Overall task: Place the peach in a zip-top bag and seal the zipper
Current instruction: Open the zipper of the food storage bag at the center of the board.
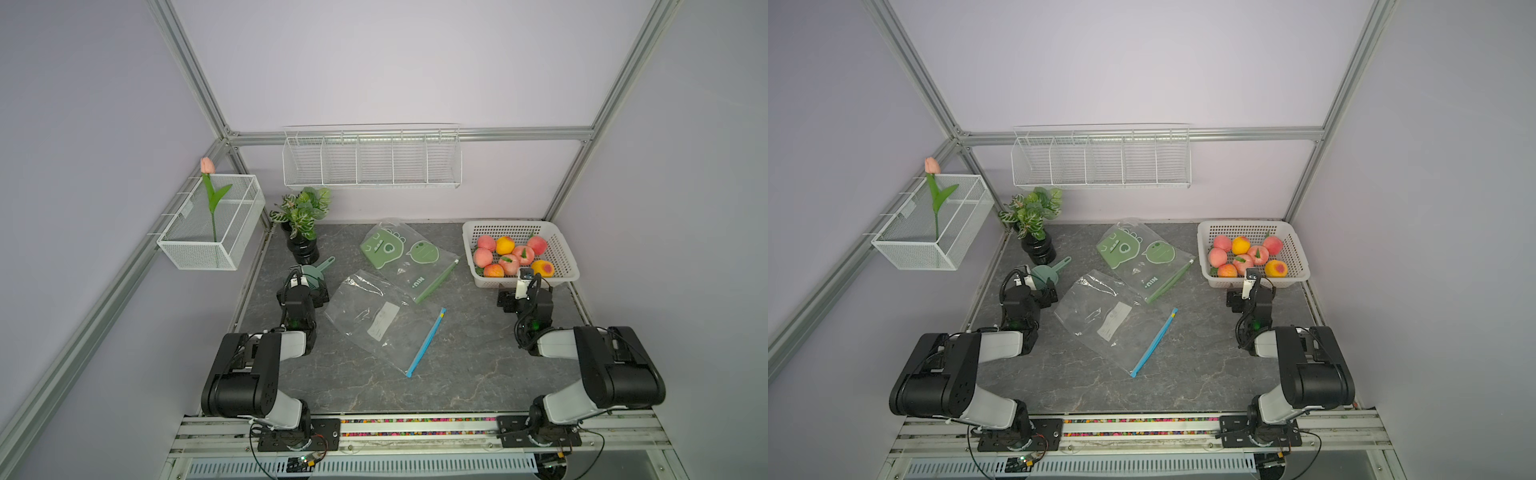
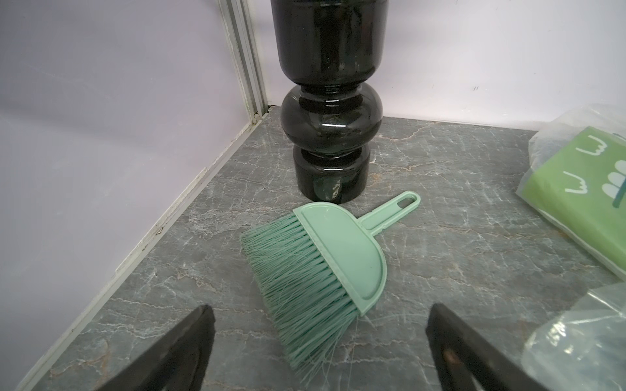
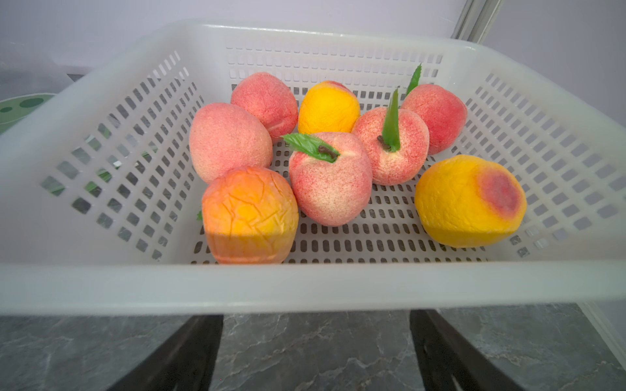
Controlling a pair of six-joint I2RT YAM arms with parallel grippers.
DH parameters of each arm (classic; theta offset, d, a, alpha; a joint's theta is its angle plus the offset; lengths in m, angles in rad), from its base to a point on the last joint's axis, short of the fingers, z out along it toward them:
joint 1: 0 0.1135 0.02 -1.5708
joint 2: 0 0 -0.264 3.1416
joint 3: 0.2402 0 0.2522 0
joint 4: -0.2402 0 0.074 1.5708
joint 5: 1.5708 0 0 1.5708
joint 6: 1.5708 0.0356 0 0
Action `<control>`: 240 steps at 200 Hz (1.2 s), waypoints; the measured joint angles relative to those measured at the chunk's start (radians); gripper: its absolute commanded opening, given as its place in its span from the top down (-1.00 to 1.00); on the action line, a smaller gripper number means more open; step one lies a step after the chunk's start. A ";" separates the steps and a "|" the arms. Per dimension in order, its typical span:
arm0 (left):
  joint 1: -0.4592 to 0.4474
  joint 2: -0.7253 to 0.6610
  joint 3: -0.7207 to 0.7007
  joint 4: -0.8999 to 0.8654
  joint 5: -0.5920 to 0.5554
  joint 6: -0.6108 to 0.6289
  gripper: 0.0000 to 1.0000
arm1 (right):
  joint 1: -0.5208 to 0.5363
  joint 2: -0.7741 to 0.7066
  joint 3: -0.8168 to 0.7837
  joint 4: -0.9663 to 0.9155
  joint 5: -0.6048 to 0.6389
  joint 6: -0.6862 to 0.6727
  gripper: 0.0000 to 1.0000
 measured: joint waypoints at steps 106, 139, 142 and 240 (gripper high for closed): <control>0.000 -0.366 0.066 -0.389 -0.121 -0.141 -0.99 | 0.000 -0.370 0.005 -0.322 0.101 0.047 -0.78; -0.040 -0.404 0.153 -0.584 -0.101 -0.200 -0.99 | 0.001 -0.496 0.068 -0.568 0.101 0.134 -0.78; -0.050 -0.406 0.161 -0.602 -0.102 -0.205 -0.99 | 0.001 -0.506 0.076 -0.593 0.100 0.145 -0.78; -0.389 -0.303 0.405 -0.946 0.013 -0.451 -1.00 | 0.005 -0.681 0.182 -1.102 -0.083 0.320 -0.78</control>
